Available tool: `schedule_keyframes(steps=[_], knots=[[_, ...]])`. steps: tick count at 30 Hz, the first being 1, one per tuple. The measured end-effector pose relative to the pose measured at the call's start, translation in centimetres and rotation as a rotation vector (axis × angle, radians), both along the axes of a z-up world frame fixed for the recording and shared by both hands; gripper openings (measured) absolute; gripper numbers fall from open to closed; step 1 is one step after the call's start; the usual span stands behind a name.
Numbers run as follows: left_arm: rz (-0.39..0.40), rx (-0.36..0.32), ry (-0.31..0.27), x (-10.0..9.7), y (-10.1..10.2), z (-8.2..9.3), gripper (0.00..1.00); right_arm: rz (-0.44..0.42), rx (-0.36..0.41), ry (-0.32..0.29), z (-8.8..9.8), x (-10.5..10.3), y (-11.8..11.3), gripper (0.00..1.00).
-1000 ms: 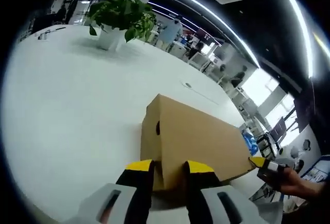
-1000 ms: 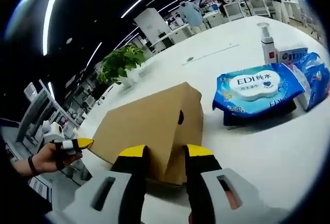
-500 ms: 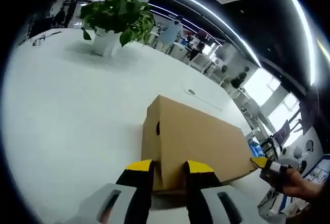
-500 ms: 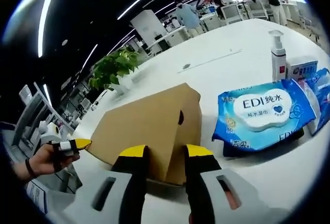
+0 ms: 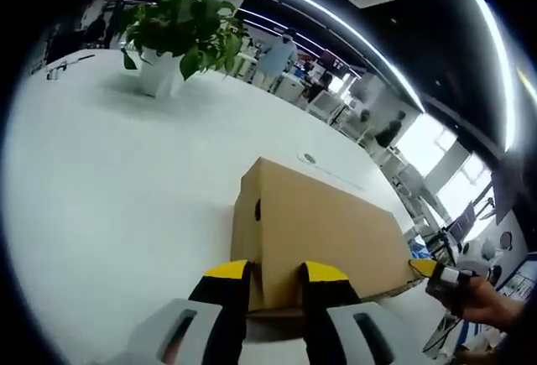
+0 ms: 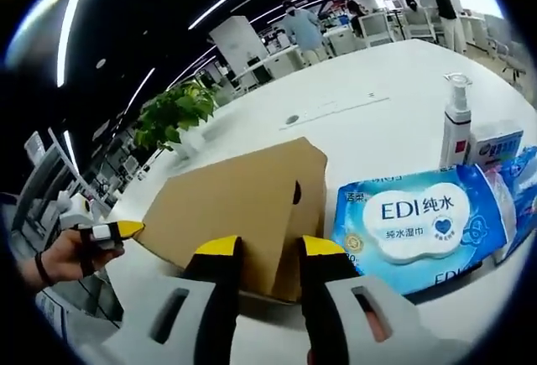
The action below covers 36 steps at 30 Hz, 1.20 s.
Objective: Operate the shoe box by opening the lid, removing the specified soft item, and placing it in the target area until the item is outside and the box remains undamaged.
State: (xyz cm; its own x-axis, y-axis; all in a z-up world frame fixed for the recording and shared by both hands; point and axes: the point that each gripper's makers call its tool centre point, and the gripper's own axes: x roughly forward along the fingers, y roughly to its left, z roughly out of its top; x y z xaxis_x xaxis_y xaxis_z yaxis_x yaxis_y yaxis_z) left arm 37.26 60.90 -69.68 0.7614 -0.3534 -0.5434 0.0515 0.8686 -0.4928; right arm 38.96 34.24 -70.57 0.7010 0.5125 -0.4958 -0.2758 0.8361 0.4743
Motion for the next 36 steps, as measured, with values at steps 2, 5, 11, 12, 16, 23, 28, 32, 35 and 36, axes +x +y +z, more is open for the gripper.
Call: schedule_keyframes(steps=[2,5,11,12,16,23,28,32,35,36], knots=[[0.003,0.002,-0.004,-0.1,0.0,0.0,0.24,-0.002,0.001,-0.002,0.0,0.0,0.0,0.25],[0.003,0.007,-0.005,0.0,0.0,0.1,0.24,-0.004,0.006,-0.001,0.0,0.0,0.0,0.25],[-0.032,0.057,-0.006,0.0,-0.1,0.4,0.23,0.014,0.049,0.027,-0.2,-0.1,0.0,0.28],[-0.033,0.067,-0.008,0.0,0.0,0.5,0.22,0.019,0.051,0.033,-0.2,-0.2,0.0,0.3],[-0.023,0.06,-0.035,-0.5,0.3,1.4,0.23,0.027,0.053,0.016,0.5,-1.0,-0.1,0.33],[-0.037,0.098,-0.08,-3.1,1.4,2.9,0.26,0.038,0.012,-0.033,2.1,-2.6,-1.3,0.37],[-0.055,0.132,-0.116,-5.0,2.0,4.1,0.28,0.052,-0.024,-0.075,3.2,-3.6,-2.2,0.39],[-0.084,0.163,-0.142,-6.2,2.1,5.1,0.29,0.078,-0.028,-0.109,4.4,-4.4,-1.9,0.41],[-0.098,0.174,-0.161,-6.9,2.1,5.9,0.3,0.106,-0.06,-0.131,5.1,-5.1,-1.8,0.42],[-0.102,0.175,-0.168,-7.2,2.1,6.2,0.31,0.109,-0.062,-0.137,5.4,-5.3,-1.8,0.43]])
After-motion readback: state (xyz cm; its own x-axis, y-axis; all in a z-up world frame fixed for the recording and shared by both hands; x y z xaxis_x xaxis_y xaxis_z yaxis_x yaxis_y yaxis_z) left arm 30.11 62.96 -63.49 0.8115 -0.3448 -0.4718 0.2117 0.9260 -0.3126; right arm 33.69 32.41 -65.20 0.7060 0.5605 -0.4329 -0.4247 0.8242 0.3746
